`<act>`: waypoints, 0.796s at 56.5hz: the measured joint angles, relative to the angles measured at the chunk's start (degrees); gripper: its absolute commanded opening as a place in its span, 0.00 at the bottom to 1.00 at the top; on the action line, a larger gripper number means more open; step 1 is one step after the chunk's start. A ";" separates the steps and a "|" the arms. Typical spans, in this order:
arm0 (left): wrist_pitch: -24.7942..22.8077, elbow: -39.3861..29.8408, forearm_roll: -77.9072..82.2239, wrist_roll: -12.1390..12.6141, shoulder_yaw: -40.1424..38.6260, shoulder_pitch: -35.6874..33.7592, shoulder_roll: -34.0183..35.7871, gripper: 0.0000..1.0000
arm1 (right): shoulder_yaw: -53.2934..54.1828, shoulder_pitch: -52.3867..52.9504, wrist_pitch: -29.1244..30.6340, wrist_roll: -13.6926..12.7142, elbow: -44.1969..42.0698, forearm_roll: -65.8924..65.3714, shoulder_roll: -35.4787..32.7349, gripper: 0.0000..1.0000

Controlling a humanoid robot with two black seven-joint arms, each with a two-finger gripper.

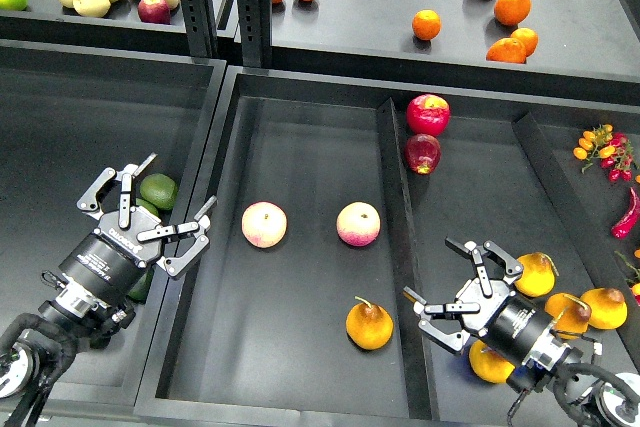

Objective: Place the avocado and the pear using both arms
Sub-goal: 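Move the right gripper toward the yellow-orange pear in the middle bin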

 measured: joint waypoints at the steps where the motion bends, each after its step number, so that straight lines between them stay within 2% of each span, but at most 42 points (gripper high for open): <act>1: 0.00 0.00 0.00 0.00 0.02 0.02 -0.01 0.98 | -0.55 0.00 0.38 -0.01 -0.06 -0.38 -0.46 1.00; 16: 0.00 0.00 0.06 0.01 -0.01 -0.09 -0.06 0.99 | -7.43 0.01 1.71 -0.02 -0.85 -1.60 -4.63 1.00; 45: 0.00 0.00 0.06 0.01 0.24 -0.72 -0.06 0.99 | -13.93 8.51 -1.40 0.00 -10.06 -3.43 -3.84 1.00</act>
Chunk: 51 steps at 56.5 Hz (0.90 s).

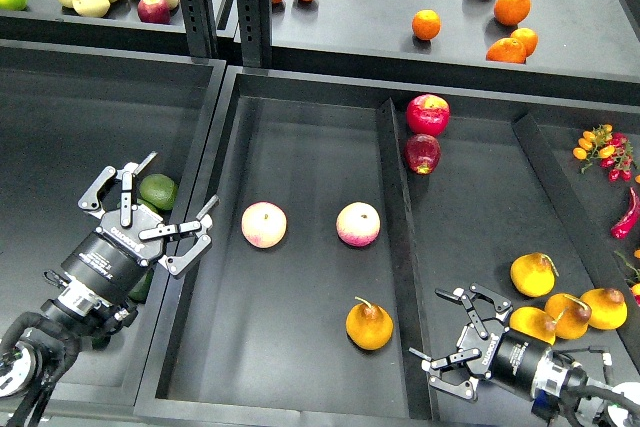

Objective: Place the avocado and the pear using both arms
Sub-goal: 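Move the right gripper toward the yellow-orange pear in the middle bin, then lower the right gripper onto the pear and close it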

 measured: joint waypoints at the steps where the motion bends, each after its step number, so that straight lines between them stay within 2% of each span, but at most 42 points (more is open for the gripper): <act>1: 0.00 0.00 0.00 0.00 -0.06 0.00 0.00 0.99 | -0.14 0.21 -0.06 0.00 -0.24 -0.06 0.12 1.00; 26: 0.00 -0.07 -0.09 0.00 -0.28 0.10 0.00 0.99 | -5.39 6.86 -1.39 0.00 -5.18 -0.63 2.22 1.00; 51: 0.00 -0.07 -0.17 0.00 -0.40 0.02 0.00 0.99 | -9.82 11.03 -1.47 0.00 -12.59 -0.94 7.94 0.99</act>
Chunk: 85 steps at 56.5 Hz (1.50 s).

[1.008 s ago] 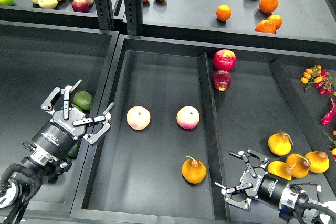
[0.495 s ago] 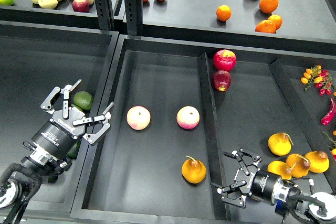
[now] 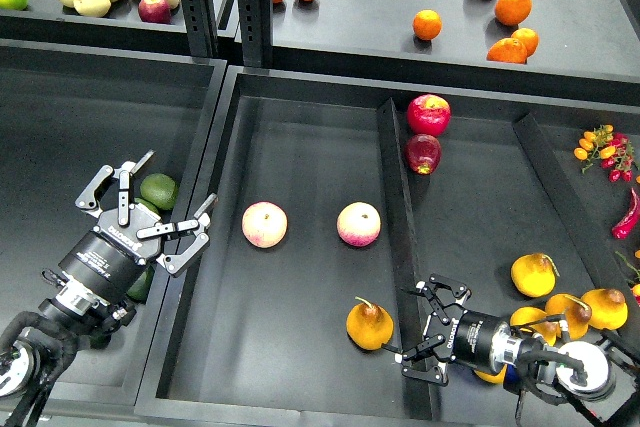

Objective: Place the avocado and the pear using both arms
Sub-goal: 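Lower the right gripper onto the pear and close it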

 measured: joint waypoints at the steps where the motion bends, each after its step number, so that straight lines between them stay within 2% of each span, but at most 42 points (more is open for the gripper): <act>1: 0.00 0.00 0.00 0.00 -0.02 0.00 0.00 0.99 | -0.02 0.06 0.00 0.00 -0.25 -0.12 0.24 0.99; 14: 0.00 0.00 0.00 0.00 -0.30 -0.01 0.00 0.99 | -0.10 0.63 -0.27 0.00 -3.77 -3.67 3.73 0.98; 23: 0.00 0.00 0.00 0.00 -0.78 -0.02 0.00 0.99 | -0.09 1.14 -2.82 0.00 -5.47 -4.14 5.40 0.94; 42: 0.00 0.08 -0.01 0.00 -0.99 0.03 0.00 0.99 | 1.07 2.68 -5.18 0.02 -9.38 -4.21 9.37 0.67; 52: 0.00 0.08 -0.01 0.00 -0.97 0.04 0.00 0.99 | 1.15 3.06 -5.44 0.01 -10.54 -4.21 9.66 0.58; 69: 0.00 0.08 -0.01 0.00 -0.96 0.07 0.00 0.99 | 1.98 2.96 -6.08 -0.05 -10.81 -4.27 9.58 0.22; 85: 0.00 0.08 -0.01 0.00 -1.04 0.15 0.00 0.99 | 2.26 2.87 -6.91 -0.03 -10.69 -4.31 9.63 0.14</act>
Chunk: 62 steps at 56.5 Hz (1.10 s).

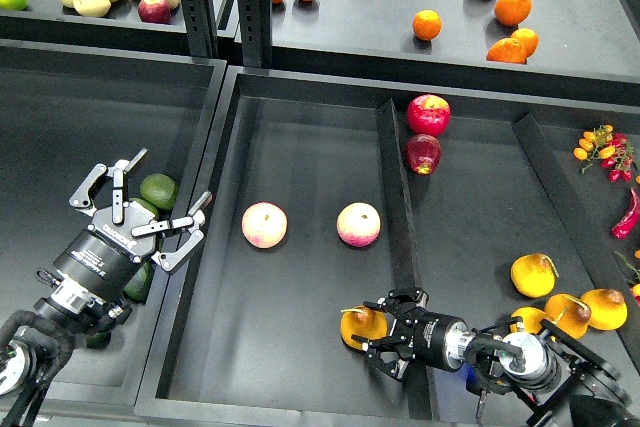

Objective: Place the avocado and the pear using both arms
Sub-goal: 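Lower the right gripper onto the pear and close it, then carry the pear over the divider into the pear bin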

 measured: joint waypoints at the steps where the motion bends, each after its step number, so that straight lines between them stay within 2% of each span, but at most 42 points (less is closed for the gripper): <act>1: 0.00 0.00 0.00 0.00 0.00 0.00 0.00 0.99 | 0.00 0.02 -0.07 0.00 0.03 0.00 -0.01 0.14; 8: 0.00 0.00 0.00 0.00 0.00 0.02 0.00 0.99 | 0.01 0.23 -0.49 0.00 0.52 -0.02 -0.27 0.11; 26: 0.00 0.00 0.00 0.00 0.17 0.24 0.00 0.99 | 1.39 0.44 -0.36 0.05 1.44 -0.01 -0.75 0.11; 45: 0.00 0.00 0.07 0.00 0.74 0.53 0.00 0.99 | 8.82 0.53 -0.54 0.04 6.94 0.23 -2.15 0.11; 54: 0.00 0.00 0.09 0.00 1.35 0.53 0.00 0.99 | 11.31 0.35 -0.62 0.01 10.09 0.50 -4.71 0.11; 62: 0.00 0.00 0.09 0.00 1.68 0.54 0.00 0.99 | 14.14 -1.07 -0.68 0.01 14.16 1.23 -10.08 0.11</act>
